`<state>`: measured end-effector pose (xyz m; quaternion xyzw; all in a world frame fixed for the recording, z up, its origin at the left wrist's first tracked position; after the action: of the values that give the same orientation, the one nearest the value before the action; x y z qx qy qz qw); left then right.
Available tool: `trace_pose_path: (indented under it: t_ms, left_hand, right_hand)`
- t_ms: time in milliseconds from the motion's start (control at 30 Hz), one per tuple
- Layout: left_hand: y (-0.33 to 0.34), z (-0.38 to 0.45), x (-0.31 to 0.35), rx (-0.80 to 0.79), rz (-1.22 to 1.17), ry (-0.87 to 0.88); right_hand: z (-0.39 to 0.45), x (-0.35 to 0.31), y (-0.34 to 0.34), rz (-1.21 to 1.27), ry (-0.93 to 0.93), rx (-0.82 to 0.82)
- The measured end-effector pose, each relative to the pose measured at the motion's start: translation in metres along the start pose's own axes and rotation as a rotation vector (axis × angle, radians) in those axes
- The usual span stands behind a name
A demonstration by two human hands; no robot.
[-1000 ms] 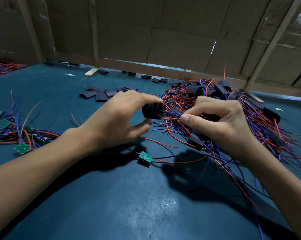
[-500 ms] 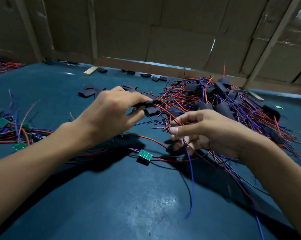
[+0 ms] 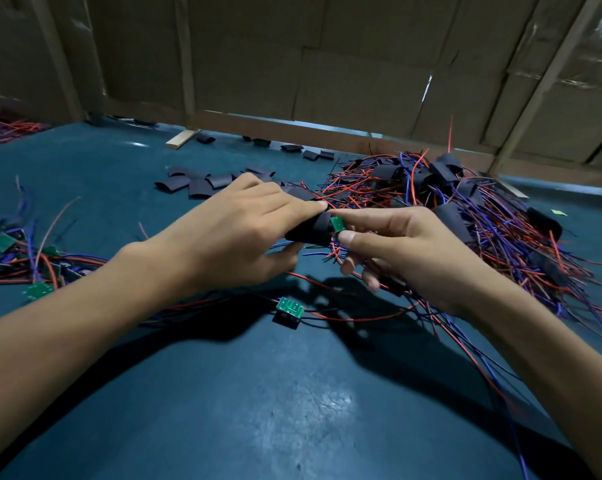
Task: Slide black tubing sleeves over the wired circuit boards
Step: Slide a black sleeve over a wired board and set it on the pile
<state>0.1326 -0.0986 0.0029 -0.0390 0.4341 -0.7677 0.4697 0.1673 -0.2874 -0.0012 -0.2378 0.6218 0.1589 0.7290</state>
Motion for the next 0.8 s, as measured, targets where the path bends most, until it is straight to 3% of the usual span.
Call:
trace_pose_path:
  t_ms: [100,400,800]
  left_hand:
    - [-0.001,0.001,0.003,0.021,-0.046,-0.037]
    - [-0.002,0.003,0.002,0.095,-0.083,-0.071]
    - [-0.004,-0.002,0.001,0.02,-0.19,-0.154]
  right_hand:
    - [-0.001,-0.001,-0.001,0.108,-0.002,0.001]
    - [0.0,-0.007,-0.012,0.051,-0.085,0.273]
    - [0.001,0.003,-0.01,0.195,0.051,0.271]
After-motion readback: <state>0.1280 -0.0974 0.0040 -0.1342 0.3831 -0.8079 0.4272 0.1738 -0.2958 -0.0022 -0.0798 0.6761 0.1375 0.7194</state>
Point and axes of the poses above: each hand's wrist, its own z-axis towards the middle knuckle, its own y-axis out of the palm, x = y × z, the point moved 4 cm from there along z, towards the middle knuckle, and after that the axes turned 6 degrees about z, right-handed, at the moved point
